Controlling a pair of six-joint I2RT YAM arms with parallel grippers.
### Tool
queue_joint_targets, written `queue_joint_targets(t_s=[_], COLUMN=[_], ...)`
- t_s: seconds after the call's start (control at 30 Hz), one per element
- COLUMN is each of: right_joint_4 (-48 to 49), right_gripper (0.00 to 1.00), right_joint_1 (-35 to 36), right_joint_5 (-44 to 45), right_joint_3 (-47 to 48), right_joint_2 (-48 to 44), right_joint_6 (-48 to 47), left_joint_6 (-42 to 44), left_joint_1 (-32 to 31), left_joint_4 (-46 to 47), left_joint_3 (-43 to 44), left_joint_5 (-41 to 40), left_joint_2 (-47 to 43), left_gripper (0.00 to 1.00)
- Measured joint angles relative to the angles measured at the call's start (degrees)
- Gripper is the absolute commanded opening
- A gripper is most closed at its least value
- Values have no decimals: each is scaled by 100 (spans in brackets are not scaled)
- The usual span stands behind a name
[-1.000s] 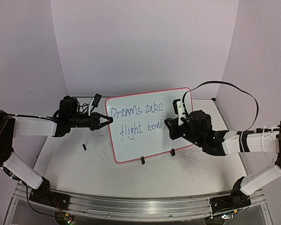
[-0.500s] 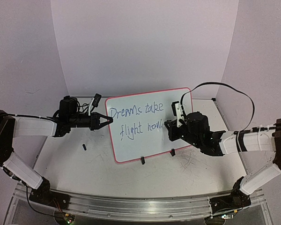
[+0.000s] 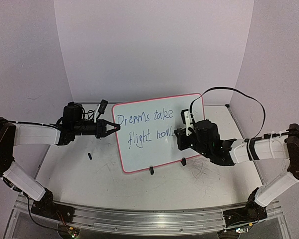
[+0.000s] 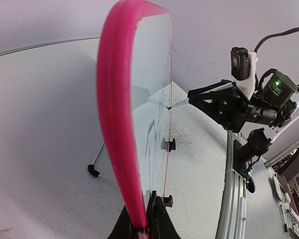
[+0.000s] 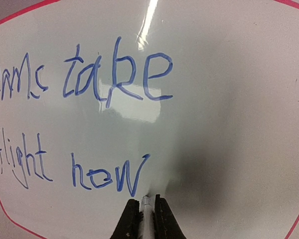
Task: Write a sentence on the whiteboard
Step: Pick up the pen cap from the center of the board.
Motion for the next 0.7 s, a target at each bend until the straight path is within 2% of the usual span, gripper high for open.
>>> queue_joint_targets(t_s=[0.17,0.33,0.5,0.7], right_joint_4=[-214,-494,-658,-1107], right_gripper=[0,0,0,0], right_joint_1=[-4,-23,-28,-31], right_joint_5=[-116,-523,-440,-155], right_joint_3=[0,-37,-174,-233], right_joint_2=[-257,-1468,-2565,-2695], right_joint_6=[2,22,4,-123], left_joint_6=[4,4,95,353], left_joint_1=[-3,-13,-33,-52], left_joint_4=[2,2,-7,-332], left_joint_3=[0,0,0,-2], left_joint_5=[-2,-12,-148,-698], left_joint_2=[0,0,-23,-89], left_gripper=[0,4,23,45])
